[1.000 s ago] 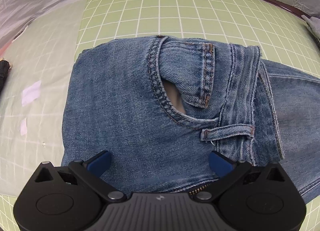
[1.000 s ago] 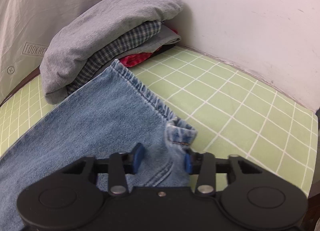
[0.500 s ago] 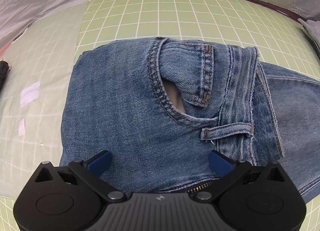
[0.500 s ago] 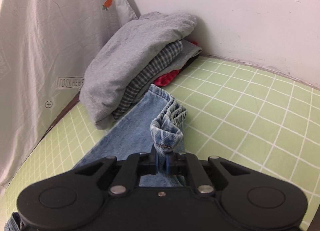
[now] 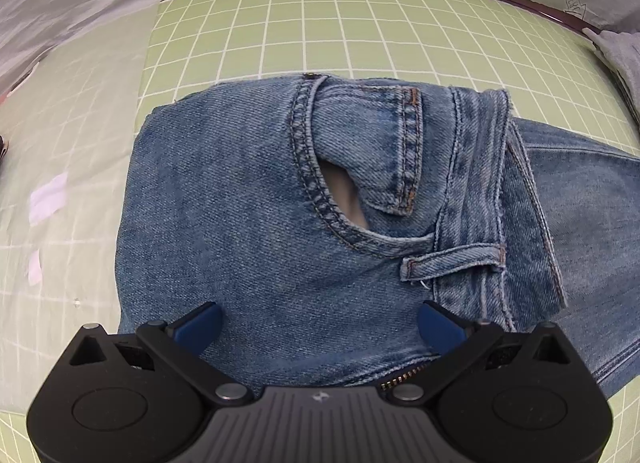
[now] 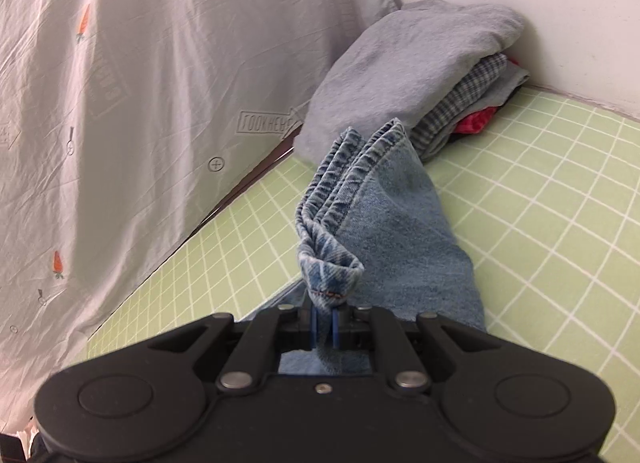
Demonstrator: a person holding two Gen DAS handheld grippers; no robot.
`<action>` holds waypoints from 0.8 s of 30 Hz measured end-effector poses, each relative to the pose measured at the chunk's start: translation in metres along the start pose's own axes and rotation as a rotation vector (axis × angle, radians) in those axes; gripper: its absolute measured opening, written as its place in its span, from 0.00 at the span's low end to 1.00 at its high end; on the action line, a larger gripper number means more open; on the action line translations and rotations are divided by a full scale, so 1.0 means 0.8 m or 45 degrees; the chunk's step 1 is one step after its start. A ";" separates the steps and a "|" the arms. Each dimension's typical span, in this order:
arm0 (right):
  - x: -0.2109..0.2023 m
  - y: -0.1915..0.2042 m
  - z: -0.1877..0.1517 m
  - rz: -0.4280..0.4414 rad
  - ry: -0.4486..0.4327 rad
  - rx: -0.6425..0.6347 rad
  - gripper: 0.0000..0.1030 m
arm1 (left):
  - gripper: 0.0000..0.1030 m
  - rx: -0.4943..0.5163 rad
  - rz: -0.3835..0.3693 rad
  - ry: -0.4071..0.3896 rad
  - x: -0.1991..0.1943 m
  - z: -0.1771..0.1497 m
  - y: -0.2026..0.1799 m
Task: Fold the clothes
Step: 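Carry the cuff with the right gripper over onto the folded waistband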
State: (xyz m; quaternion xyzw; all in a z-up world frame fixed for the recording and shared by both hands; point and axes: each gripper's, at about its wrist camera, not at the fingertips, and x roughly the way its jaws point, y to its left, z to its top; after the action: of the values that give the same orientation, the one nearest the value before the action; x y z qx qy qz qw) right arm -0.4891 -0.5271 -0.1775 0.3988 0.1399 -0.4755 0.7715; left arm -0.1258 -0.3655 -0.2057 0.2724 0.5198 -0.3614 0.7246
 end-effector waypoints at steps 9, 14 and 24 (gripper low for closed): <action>0.023 0.106 -0.077 0.217 0.223 -0.202 0.08 | 1.00 0.052 -0.012 -0.024 -0.002 0.008 -0.005; 0.054 0.107 -0.138 0.137 0.419 -0.236 0.09 | 1.00 0.088 -0.025 -0.045 0.000 0.003 -0.006; 0.053 0.120 -0.136 0.131 0.473 -0.284 0.19 | 1.00 0.112 -0.038 -0.071 0.002 -0.011 -0.004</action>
State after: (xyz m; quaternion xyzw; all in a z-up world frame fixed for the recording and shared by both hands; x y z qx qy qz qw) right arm -0.3686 -0.4496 -0.2264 0.3984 0.3107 -0.3355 0.7951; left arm -0.1330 -0.3613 -0.2101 0.2861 0.4869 -0.4021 0.7207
